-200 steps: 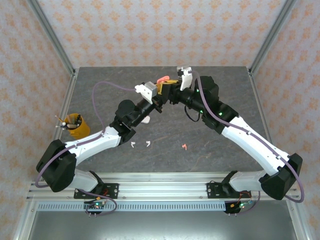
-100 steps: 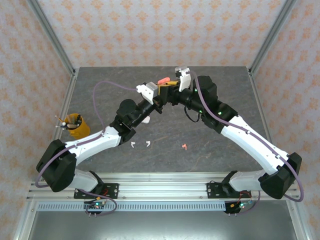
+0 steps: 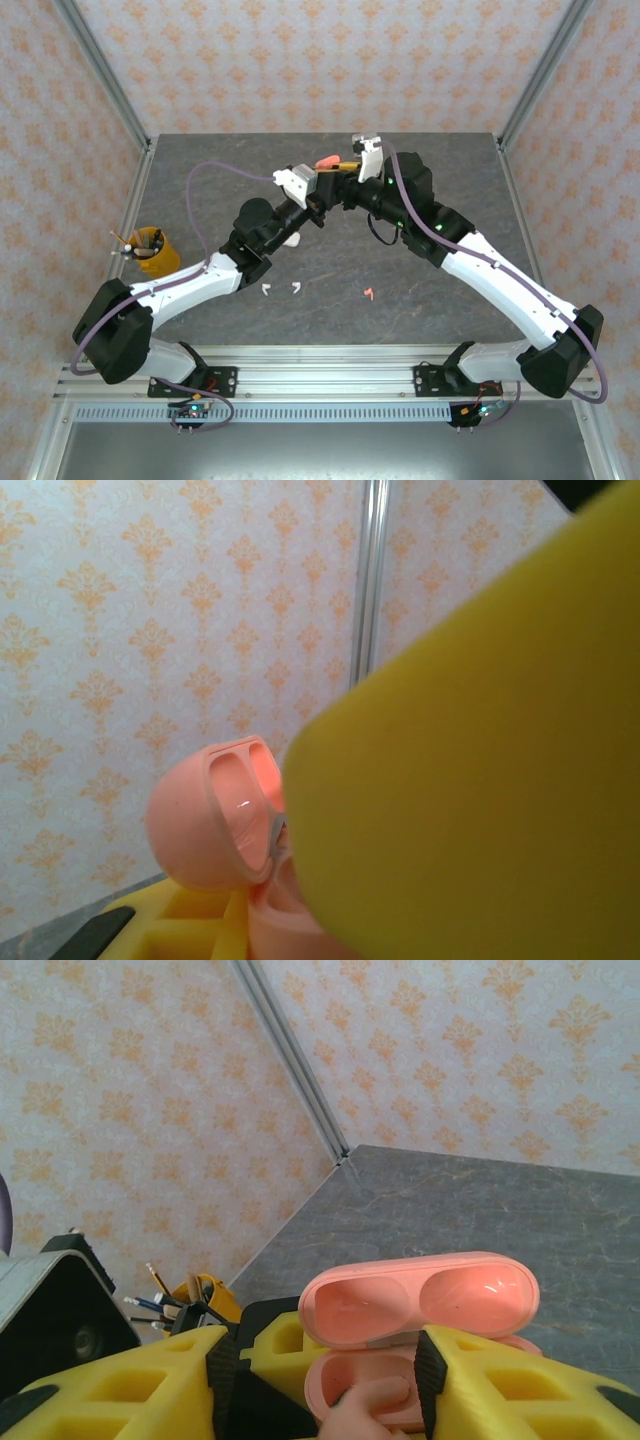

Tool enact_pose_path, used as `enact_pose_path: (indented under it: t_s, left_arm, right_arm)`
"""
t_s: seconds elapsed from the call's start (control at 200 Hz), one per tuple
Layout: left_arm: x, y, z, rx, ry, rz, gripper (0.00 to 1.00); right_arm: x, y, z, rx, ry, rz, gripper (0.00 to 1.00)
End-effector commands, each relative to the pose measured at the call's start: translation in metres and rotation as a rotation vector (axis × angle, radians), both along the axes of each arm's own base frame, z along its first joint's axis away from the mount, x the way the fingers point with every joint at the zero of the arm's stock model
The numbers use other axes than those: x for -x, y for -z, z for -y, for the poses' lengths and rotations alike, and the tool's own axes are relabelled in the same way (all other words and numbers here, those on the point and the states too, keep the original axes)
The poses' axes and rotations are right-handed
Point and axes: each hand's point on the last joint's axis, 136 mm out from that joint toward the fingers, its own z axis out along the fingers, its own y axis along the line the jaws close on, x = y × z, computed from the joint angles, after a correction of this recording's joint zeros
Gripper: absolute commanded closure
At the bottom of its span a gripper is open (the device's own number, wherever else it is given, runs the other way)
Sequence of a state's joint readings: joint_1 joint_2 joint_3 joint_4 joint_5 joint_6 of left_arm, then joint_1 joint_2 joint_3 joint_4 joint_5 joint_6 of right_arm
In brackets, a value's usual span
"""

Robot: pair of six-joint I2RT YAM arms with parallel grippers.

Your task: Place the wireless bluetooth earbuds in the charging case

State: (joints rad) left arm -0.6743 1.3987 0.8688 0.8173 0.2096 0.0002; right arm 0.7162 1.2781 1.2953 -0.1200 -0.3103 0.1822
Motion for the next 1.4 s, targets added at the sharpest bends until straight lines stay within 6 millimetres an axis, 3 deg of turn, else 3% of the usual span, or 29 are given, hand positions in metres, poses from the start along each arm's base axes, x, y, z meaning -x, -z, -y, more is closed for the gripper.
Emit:
enact_pose_path:
  t_s: [0.0, 0.606, 0.771, 0.911, 1.091, 1.281, 1.396]
  left_arm:
    - [0.014, -0.05, -0.007, 0.097, 0.01, 0.132, 1.0]
    - [0.015, -0.041, -0.009, 0.093, 0.007, 0.12, 1.0]
    - [0.015, -0.038, -0.01, 0.091, 0.006, 0.114, 1.0]
    - [0.016, -0.036, -0.012, 0.091, 0.0, 0.111, 1.0]
    - [0.016, -0.033, -0.012, 0.091, -0.005, 0.107, 1.0]
    - [0.015, -0.029, -0.011, 0.081, -0.002, 0.097, 1.0]
    - [0.015, -0.026, -0.01, 0.072, 0.004, 0.089, 1.0]
  right_arm:
    - [-0.004, 0.019, 0.011, 0.025, 0.054, -0.087, 0.44]
    - [-0.003, -0.022, 0.02, -0.144, 0.062, -0.092, 0.32]
    - [0.007, -0.041, 0.034, -0.19, 0.092, -0.082, 0.28]
    - [0.007, -0.033, 0.051, -0.168, 0.187, -0.159, 0.29]
    - [0.021, -0.022, 0.062, -0.191, 0.209, -0.267, 0.37]
    - [0.031, -0.011, 0.05, -0.203, 0.141, -0.343, 0.58]
    - [0.031, -0.008, 0.046, -0.196, 0.127, -0.358, 0.65]
